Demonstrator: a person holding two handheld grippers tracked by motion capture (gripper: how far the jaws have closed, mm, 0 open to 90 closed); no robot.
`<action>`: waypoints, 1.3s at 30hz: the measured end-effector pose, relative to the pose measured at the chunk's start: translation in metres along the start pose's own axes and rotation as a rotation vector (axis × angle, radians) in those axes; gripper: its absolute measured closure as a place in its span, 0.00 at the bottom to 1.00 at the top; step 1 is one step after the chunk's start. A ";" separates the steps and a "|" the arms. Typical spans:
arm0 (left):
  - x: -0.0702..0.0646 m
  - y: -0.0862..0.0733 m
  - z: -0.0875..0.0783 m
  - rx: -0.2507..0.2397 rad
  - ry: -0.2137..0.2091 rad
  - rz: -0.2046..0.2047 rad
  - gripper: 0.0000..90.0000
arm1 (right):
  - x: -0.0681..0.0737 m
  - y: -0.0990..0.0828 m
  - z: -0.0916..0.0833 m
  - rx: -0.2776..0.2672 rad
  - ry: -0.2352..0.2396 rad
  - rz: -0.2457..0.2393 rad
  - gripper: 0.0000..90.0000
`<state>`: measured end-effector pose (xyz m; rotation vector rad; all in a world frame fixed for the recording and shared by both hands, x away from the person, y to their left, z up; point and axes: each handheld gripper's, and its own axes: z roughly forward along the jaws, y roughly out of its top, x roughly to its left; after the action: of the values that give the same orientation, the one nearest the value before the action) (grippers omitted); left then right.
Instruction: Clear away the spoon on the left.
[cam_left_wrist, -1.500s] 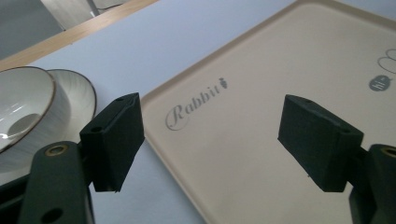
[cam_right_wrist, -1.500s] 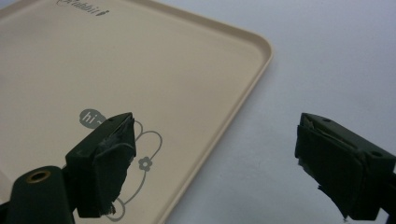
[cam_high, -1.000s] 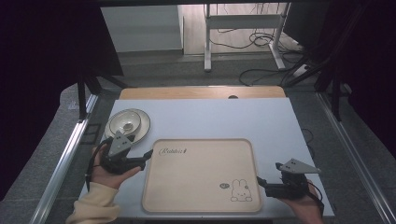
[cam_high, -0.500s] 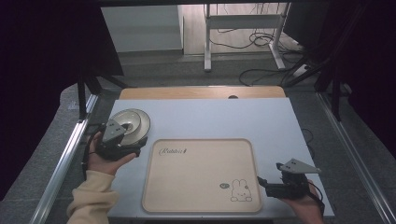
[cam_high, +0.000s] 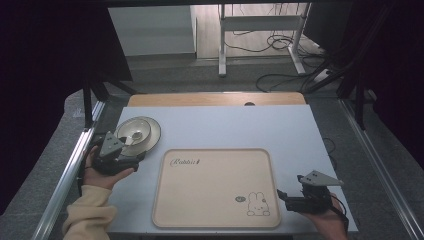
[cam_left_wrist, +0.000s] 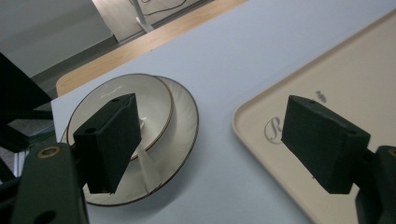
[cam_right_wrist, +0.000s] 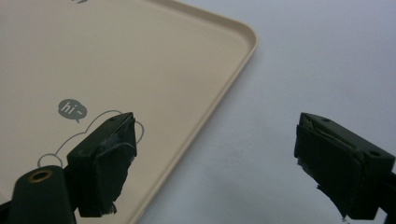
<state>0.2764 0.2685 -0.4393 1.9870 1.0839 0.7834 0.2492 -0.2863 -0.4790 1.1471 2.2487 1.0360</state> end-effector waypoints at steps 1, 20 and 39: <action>0.001 -0.001 0.000 0.001 0.004 0.000 0.22 | 0.000 0.000 0.000 0.001 0.001 0.000 0.15; 0.011 -0.020 0.004 0.027 0.034 0.013 0.39 | -0.001 -0.001 0.002 0.014 -0.003 -0.007 0.15; 0.018 -0.032 0.007 0.041 0.083 0.002 0.77 | -0.001 -0.001 0.003 0.023 0.000 -0.013 0.16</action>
<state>0.2766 0.2945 -0.4662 2.0046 1.1546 0.8580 0.2506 -0.2866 -0.4818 1.1401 2.2710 1.0075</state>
